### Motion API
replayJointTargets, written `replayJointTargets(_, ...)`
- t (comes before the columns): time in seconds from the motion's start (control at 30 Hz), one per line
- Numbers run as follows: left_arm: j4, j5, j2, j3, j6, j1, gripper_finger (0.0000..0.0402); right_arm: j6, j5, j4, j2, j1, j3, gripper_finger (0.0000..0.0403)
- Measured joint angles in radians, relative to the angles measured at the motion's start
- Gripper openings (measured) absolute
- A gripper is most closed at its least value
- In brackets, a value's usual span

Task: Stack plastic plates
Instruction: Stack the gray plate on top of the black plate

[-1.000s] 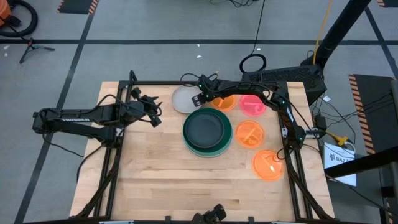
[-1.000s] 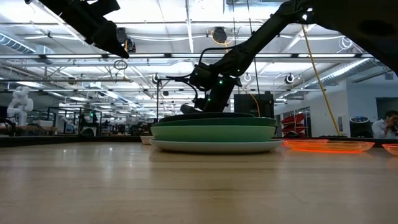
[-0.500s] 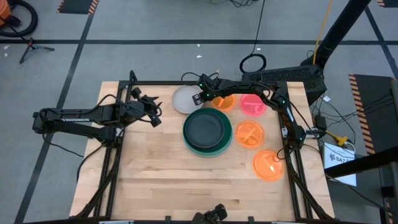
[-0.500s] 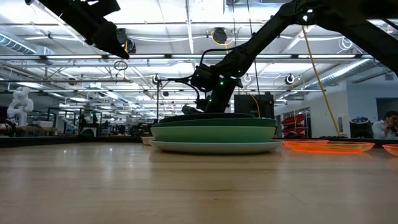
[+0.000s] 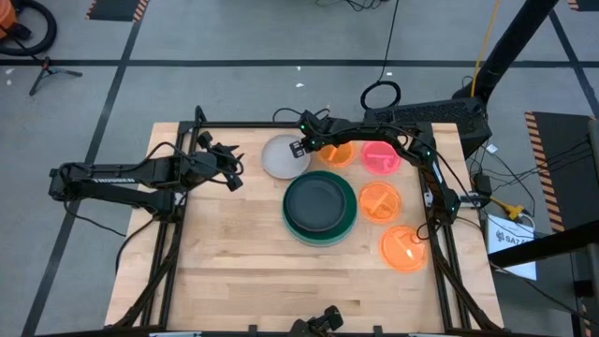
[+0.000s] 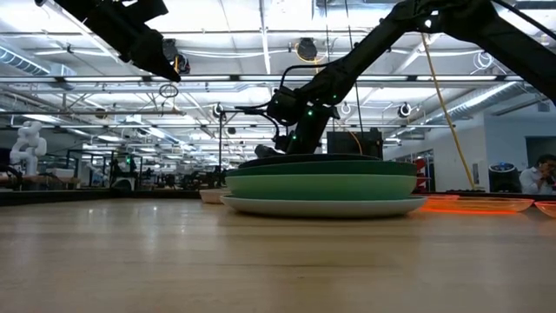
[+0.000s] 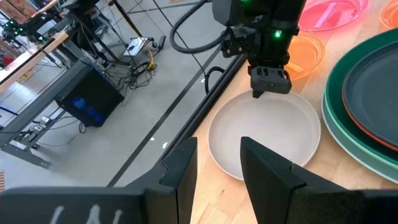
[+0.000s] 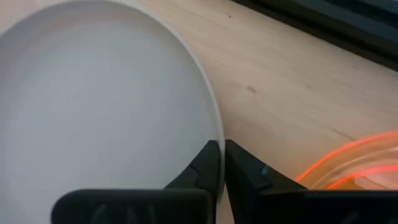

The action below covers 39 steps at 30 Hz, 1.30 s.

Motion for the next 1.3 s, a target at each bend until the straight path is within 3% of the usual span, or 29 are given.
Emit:
replayJointTargets(0.27, 0.0, 0.0, 0.0, 0.0, 0.0, 0.0, 0.0129, -0.048, 0.003, 0.076, -0.042, 0.0, -0.001, 0.0006)
replayJointTargets(0.47, 0.001, 0.0, 0.0, 0.0, 0.0, 0.0, 0.0129, -0.121, 0.001, 0.046, -0.165, 0.008, -0.001, 0.0005)
replayJointTargets(0.57, 0.001, 0.0, 0.0, 0.0, 0.0, 0.0, 0.0129, -0.195, -0.007, -0.037, -0.247, 0.031, -0.001, 0.0005)
replayJointTargets(0.73, 0.003, 0.0, 0.0, 0.0, 0.001, 0.0, 0.0129, -0.294, -0.131, -0.288, -0.379, 0.091, 0.0, 0.0005)
replayJointTargets(0.93, 0.005, 0.0, 0.0, 0.0, 0.003, 0.0, 0.0129, -0.312, -0.134, -0.615, -0.425, 0.206, -0.001, 0.0005)
replayJointTargets(1.13, 0.037, 0.0, 0.0, 0.0, 0.007, 0.0, 0.0129, -0.231, -0.027, -0.616, -0.408, 0.29, -0.048, 0.0005)
replayJointTargets(1.3, 0.042, 0.0, 0.0, 0.0, 0.007, 0.0, 0.0129, -0.192, -0.009, -0.563, -0.397, 0.307, -0.097, 0.0013)
